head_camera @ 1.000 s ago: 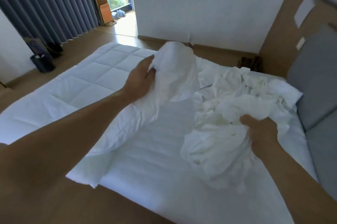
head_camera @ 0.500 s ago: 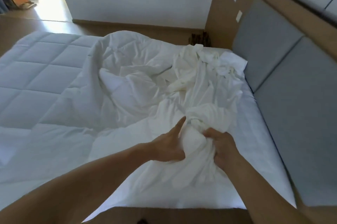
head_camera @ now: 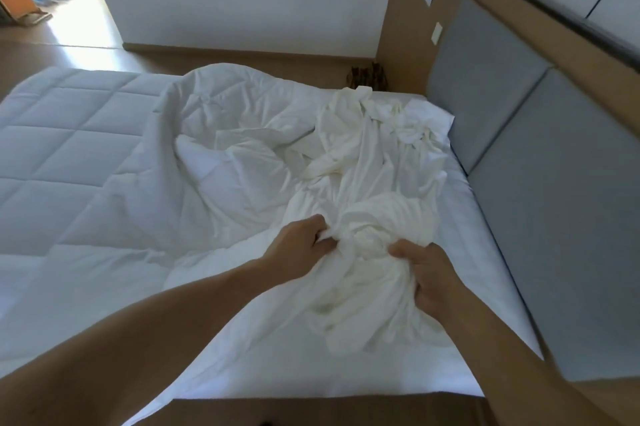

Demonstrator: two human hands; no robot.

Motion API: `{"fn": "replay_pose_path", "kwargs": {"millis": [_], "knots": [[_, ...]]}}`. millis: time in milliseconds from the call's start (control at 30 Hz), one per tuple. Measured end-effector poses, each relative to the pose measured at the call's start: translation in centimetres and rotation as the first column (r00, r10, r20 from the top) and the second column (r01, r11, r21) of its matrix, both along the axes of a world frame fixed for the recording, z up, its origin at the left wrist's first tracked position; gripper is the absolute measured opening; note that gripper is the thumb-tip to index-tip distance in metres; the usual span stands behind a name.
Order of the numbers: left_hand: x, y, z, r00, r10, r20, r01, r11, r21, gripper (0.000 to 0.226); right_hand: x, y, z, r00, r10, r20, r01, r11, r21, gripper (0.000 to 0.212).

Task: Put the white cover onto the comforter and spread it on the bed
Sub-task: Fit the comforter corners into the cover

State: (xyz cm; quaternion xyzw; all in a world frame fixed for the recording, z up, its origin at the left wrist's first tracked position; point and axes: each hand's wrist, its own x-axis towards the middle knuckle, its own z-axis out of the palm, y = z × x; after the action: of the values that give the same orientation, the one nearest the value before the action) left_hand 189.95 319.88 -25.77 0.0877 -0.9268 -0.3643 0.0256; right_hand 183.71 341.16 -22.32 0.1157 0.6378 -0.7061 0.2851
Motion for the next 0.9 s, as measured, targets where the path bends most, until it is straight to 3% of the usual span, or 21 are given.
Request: {"fn": "replay_pose_path", "kwargs": {"millis": [67, 233, 333, 467, 600, 733, 900], "knots": [[-1.0, -0.1, 1.3, 0.993, 0.101, -0.058, -0.102, 0.995, -0.018, 0.030, -0.5, 0.1, 1.0, 0.999, 0.021, -0.039, -0.022, 0.999, -0.026, 0.016], [-2.3, 2.3, 3.9, 0.993, 0.063, -0.102, -0.071, 0.994, -0.085, 0.030, -1.0, 0.7, 3.5, 0.992, 0.077, -0.104, -0.091, 0.987, -0.130, 0.028], [-2.7, 4.3, 4.5, 0.996, -0.044, -0.075, 0.034, 0.991, -0.129, 0.039, -1.0, 1.5, 4.4, 0.989, 0.135, -0.061, -0.145, 0.962, -0.230, 0.030], [-2.9, 5.5, 3.7, 0.997, -0.050, -0.055, 0.043, 0.991, -0.125, 0.043, -1.7, 3.2, 4.2, 0.975, 0.223, 0.023, -0.205, 0.929, -0.307, 0.042], [-2.4, 6.4, 2.4, 0.999, -0.040, -0.024, 0.038, 0.997, -0.073, 0.043, -1.8, 3.5, 3.7, 0.960, 0.276, 0.048, -0.259, 0.941, -0.217, 0.049], [-2.2, 6.8, 1.7, 0.996, 0.051, 0.071, -0.052, 0.999, 0.013, 0.013, -1.4, 3.2, 3.4, 0.958, 0.281, 0.060, -0.270, 0.951, -0.148, 0.047], [-1.6, 7.5, 1.4, 0.979, 0.130, 0.157, -0.151, 0.980, 0.129, 0.028, -0.9, 2.0, 3.6, 0.965, 0.260, 0.047, -0.262, 0.964, 0.048, 0.039]]}}
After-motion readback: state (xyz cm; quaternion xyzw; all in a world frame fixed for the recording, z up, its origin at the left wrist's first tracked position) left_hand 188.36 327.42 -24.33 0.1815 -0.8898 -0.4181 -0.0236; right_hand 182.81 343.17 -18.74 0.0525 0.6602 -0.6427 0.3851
